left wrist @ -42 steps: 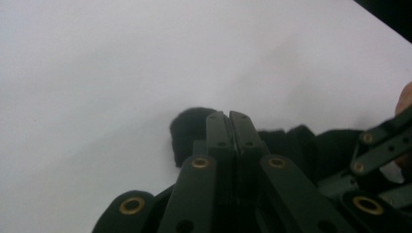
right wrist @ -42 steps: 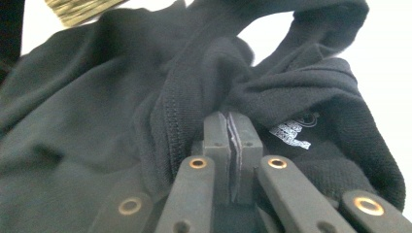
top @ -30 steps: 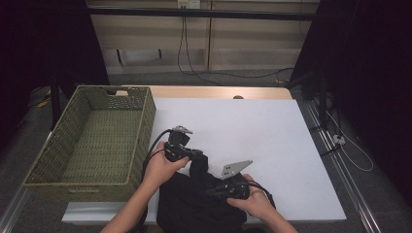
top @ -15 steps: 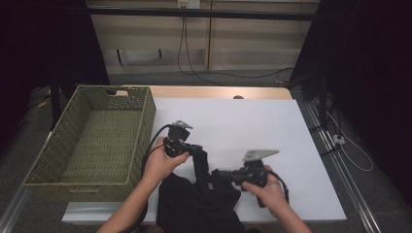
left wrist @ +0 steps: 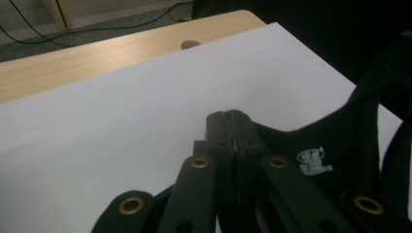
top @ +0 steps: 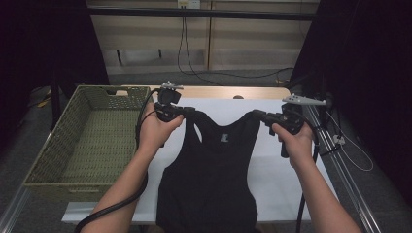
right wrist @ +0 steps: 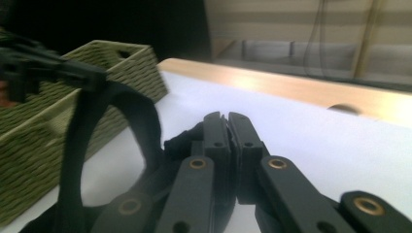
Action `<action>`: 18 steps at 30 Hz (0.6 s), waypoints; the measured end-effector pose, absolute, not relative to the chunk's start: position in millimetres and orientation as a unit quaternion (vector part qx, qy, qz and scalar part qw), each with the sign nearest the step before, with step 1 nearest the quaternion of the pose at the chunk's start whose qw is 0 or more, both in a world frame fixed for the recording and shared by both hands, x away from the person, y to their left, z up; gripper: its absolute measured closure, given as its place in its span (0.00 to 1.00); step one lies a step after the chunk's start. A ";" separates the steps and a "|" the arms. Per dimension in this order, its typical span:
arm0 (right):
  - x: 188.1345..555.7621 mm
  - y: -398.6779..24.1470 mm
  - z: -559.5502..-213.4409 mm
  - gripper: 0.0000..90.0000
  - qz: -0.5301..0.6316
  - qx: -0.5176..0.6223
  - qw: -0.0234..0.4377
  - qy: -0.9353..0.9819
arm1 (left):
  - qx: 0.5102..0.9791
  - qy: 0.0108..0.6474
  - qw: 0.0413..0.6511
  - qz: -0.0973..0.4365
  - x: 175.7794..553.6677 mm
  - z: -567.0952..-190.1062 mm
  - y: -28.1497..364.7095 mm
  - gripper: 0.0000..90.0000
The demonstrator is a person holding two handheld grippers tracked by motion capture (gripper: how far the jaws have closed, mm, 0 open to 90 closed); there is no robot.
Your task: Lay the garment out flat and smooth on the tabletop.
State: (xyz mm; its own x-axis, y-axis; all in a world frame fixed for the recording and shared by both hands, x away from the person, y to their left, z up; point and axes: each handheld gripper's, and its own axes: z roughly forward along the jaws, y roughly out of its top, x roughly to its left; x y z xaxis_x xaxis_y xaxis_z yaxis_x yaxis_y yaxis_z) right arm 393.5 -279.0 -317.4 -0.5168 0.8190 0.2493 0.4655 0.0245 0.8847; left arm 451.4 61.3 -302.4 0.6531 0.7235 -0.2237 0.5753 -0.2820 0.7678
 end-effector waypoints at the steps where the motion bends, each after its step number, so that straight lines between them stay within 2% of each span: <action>1: 396.2 -279.0 -315.5 0.98 0.525 0.464 0.168 0.693 | 0.796 0.409 0.438 0.086 453.3 -301.9 60.8 0.98; 8: 414.0 -277.1 -320.1 0.98 0.499 0.477 0.180 0.701 | 0.795 0.419 0.432 0.079 464.5 -307.1 60.5 0.98; 12: 424.2 -277.0 -323.9 0.98 0.490 0.489 0.182 0.699 | 0.789 0.430 0.428 0.093 476.8 -304.9 63.8 0.98; 15: 434.8 -281.4 -318.1 0.98 0.492 0.509 0.213 0.673 | 0.772 0.448 0.436 0.114 491.0 -295.9 68.0 0.99; 18: 448.9 -287.7 -306.9 0.98 0.484 0.528 0.256 0.649 | 0.766 0.462 0.433 0.109 505.2 -292.0 67.0 0.98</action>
